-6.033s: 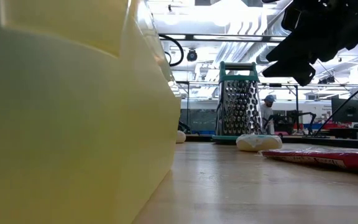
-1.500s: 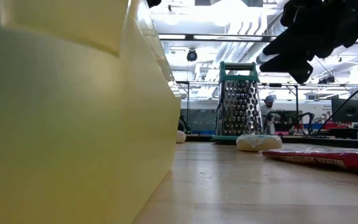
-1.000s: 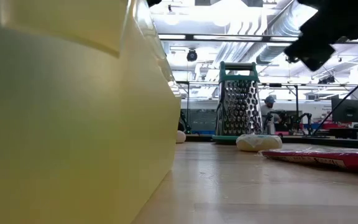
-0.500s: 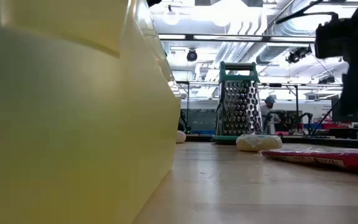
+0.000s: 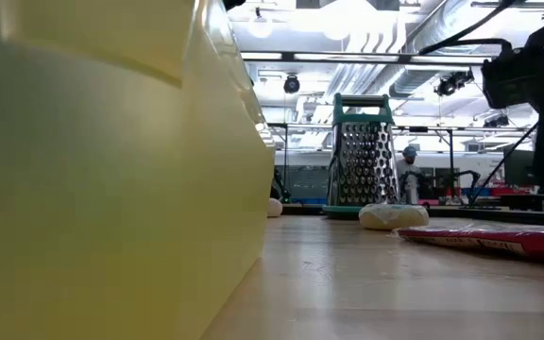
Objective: Pick & Place Food Item
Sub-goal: Put the red bag into the yellow bin
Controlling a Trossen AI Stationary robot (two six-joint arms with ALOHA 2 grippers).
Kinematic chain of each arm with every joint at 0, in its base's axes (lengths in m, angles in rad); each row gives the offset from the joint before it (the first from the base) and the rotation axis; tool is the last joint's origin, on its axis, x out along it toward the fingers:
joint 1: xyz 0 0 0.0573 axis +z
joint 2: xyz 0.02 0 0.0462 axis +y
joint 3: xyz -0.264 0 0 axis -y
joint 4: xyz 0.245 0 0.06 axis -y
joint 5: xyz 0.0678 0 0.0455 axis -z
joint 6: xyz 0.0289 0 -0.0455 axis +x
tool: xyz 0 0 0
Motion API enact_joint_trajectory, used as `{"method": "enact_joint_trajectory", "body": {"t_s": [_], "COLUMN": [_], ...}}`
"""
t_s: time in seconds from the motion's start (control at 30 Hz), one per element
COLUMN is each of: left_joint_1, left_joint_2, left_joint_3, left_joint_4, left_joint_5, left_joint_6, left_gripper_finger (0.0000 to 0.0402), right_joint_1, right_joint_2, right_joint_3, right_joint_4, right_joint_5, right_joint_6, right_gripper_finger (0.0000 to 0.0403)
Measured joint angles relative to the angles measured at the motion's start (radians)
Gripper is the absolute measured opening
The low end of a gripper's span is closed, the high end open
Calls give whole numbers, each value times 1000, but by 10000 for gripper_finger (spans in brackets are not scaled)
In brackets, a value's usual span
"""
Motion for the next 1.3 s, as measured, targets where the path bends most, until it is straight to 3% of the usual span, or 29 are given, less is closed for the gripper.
{"method": "enact_joint_trajectory", "body": {"t_s": [0.2,0.33,0.53,0.97,1.3], "left_joint_1": [0,0,-2,-31,-30], "left_joint_2": [0,0,18,294,411], "left_joint_3": [0,0,0,0,2], "left_joint_4": [41,72,128,534,626], "left_joint_5": [0,3,122,266,271], "left_joint_6": [-7,-93,-268,-499,-616], "left_gripper_finger": [113,113,113,113,113], "right_joint_1": [58,103,168,260,287], "right_joint_2": [43,76,120,133,134], "right_joint_3": [-1,-1,-1,-1,-1], "right_joint_4": [1,5,69,108,109], "right_joint_5": [-2,-1,15,101,139], "right_joint_6": [112,190,255,333,370], "right_gripper_finger": [179,179,179,179,179]}}
